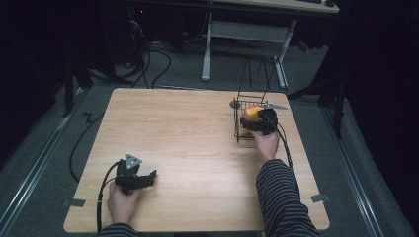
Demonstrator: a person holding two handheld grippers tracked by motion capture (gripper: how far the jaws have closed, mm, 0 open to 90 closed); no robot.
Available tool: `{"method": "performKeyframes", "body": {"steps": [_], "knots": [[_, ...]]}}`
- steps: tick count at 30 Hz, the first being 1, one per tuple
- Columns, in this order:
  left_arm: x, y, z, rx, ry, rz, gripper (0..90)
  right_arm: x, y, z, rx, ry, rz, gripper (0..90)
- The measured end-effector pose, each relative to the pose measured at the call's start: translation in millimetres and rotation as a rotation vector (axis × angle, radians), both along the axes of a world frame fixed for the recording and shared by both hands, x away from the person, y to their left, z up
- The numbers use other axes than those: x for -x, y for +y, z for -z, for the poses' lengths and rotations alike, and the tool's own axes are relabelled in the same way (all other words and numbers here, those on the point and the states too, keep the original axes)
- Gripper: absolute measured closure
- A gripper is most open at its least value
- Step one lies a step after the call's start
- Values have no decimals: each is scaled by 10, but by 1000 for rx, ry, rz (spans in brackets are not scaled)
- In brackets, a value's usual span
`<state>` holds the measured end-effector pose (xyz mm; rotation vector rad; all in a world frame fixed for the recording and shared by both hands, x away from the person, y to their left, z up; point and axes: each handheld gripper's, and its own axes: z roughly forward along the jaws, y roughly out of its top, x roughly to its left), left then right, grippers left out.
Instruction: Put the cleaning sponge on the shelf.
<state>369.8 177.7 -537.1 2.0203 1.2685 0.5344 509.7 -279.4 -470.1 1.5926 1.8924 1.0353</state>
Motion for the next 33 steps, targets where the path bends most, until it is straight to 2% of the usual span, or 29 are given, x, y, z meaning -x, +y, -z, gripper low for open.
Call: {"method": "performKeyframes", "body": {"steps": [7,15,18,22,25,33], "knots": [[0,0,0,0,0,0,171,45,-21,-8,-1,26,-18,13],[0,0,0,0,0,0,171,129,-26,-73,10,20,-50,2],[0,0,0,0,0,0,171,162,-24,-90,9,29,-52,2],[0,0,0,0,0,0,171,222,-62,-99,-1,14,-36,2],[0,0,0,0,0,0,171,260,-117,-89,-10,30,-29,2],[0,0,0,0,0,0,171,417,-158,-169,-34,-18,-60,4]]}}
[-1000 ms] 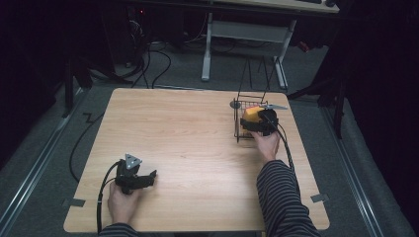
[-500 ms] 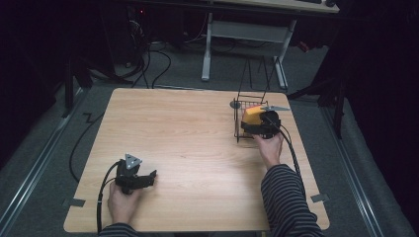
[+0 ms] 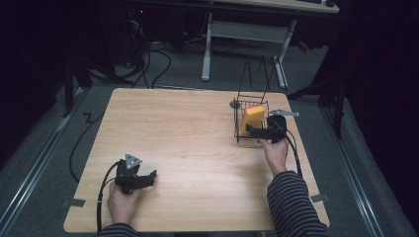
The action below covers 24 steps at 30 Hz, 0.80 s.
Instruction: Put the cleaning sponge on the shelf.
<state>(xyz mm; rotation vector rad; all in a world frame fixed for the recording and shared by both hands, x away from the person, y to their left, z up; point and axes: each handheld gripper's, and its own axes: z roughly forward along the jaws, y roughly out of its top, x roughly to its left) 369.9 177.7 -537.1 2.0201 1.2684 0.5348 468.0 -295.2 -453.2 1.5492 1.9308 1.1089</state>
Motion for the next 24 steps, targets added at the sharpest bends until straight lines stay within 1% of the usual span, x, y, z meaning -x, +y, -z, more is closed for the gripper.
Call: {"method": "performKeyframes", "body": {"steps": [3,4,10,12,13,14,16,19,21,24], "knots": [[0,0,0,0,0,0,171,60,-17,-17,5,-1,-7,5],[0,0,0,-1,0,0,171,78,-22,-28,6,-8,-13,9],[0,0,0,0,0,0,171,197,0,-123,-4,-20,-38,45],[0,0,0,0,0,0,171,228,4,-149,-4,-32,-44,62],[0,0,0,0,0,0,171,250,0,-158,-11,-46,-42,81],[0,0,0,-1,0,0,171,276,-6,-165,-22,-56,-30,98],[0,0,0,0,0,0,171,308,-29,-169,-31,-53,-29,100],[0,0,0,-1,0,0,171,355,-36,-183,-17,-46,-40,111],[0,0,0,0,0,0,171,399,-37,-212,-11,-56,-54,117],[0,0,0,0,0,0,171,505,-41,-225,-34,-81,-68,141]]}}
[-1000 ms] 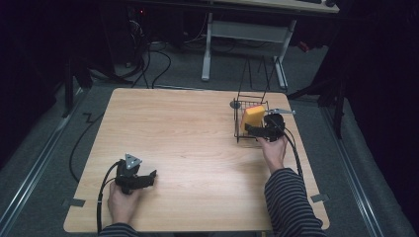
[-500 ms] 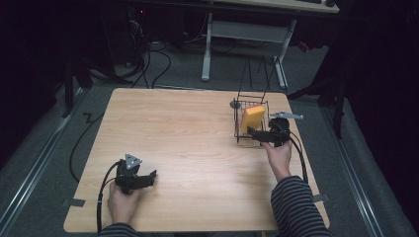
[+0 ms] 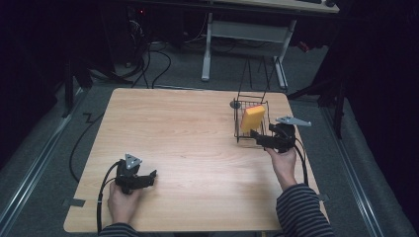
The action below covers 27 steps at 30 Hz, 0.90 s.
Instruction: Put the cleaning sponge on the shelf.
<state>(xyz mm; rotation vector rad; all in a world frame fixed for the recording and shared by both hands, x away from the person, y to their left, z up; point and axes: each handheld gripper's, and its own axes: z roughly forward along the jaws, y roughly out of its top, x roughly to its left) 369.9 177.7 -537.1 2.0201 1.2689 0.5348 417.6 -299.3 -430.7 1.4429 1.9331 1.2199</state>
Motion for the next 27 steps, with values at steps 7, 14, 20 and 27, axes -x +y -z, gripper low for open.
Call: {"method": "performKeyframes", "body": {"steps": [7,14,20,27], "knots": [[0,0,0,0,0,0,171,191,0,12,-1,-11,-25,146],[0,0,0,0,0,0,171,345,-57,62,-19,-11,-28,151],[0,0,0,0,0,0,171,475,-110,109,-38,-20,-19,157],[0,0,0,0,0,0,170,573,-161,212,-64,-8,-10,160]]}}
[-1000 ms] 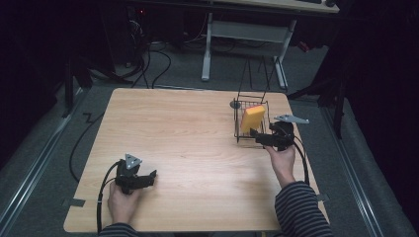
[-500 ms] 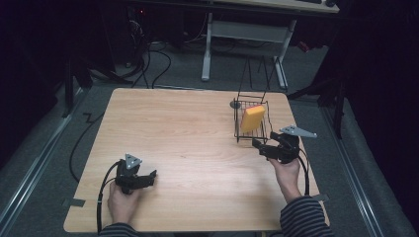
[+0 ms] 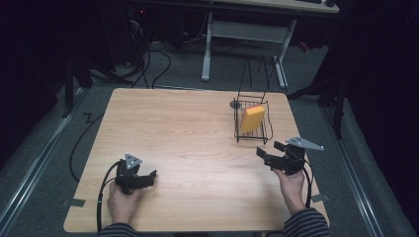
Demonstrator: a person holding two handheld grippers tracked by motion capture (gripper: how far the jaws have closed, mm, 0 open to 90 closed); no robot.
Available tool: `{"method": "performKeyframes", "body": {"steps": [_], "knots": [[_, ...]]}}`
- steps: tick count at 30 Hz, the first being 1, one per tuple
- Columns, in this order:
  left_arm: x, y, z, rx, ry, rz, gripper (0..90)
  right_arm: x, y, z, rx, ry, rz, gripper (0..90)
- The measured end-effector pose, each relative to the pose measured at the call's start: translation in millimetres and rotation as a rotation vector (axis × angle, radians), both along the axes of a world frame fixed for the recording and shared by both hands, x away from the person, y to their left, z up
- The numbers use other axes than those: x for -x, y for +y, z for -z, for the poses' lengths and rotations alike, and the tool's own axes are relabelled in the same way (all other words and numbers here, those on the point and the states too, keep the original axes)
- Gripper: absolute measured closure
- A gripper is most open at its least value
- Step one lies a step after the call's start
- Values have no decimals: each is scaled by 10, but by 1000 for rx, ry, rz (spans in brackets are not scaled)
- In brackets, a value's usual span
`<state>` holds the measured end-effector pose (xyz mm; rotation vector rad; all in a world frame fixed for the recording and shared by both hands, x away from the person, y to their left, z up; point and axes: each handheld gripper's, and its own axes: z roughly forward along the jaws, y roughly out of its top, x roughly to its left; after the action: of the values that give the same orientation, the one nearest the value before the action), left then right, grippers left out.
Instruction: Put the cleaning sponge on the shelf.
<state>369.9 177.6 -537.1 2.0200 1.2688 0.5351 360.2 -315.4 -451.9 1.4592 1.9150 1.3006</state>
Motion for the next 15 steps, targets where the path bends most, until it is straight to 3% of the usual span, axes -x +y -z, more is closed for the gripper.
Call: {"method": "performKeyframes", "body": {"steps": [15], "knots": [[0,1,-1,-1,1,1,171,78,9,251,7,34,5,163]]}}
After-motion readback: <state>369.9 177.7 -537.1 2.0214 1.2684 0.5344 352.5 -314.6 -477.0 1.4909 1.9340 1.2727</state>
